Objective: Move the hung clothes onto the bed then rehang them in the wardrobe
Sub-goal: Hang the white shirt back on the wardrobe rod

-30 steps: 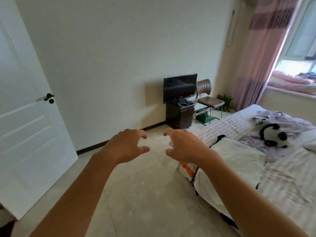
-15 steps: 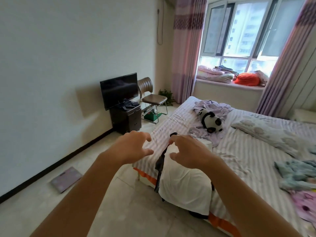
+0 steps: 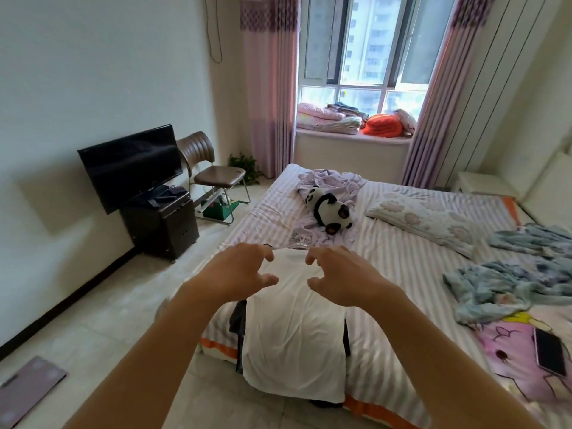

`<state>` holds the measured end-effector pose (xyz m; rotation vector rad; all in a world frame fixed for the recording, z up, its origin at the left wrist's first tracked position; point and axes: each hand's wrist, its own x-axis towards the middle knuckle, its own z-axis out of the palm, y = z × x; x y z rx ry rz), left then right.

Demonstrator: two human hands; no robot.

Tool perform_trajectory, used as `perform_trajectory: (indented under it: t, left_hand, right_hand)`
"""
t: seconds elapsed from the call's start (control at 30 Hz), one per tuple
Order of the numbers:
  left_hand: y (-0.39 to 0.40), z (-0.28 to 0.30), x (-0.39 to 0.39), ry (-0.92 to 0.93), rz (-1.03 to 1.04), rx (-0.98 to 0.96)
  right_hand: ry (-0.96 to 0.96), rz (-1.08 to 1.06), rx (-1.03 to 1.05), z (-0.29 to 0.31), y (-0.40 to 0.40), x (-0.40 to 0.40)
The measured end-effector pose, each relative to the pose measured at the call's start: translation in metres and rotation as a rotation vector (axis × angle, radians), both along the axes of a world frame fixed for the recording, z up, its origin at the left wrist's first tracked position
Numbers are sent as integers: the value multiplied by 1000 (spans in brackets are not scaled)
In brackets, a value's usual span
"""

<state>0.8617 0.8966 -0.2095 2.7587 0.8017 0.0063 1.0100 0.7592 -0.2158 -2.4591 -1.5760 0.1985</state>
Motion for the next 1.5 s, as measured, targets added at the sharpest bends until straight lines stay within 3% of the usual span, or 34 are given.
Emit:
perform_trajectory:
  t: [0.47,0.97,1.5]
  left_hand:
    - [102,-32,165,32,15,-43]
    - [293,-96,310,44,-58,-72]
    - [431,-237,413,136,107,-258]
  right_hand:
    - [2,-34,-48,-24,86,168]
    - [34,-193,-72,-80,250,290]
    - [121,-303,-145,-198,362,425]
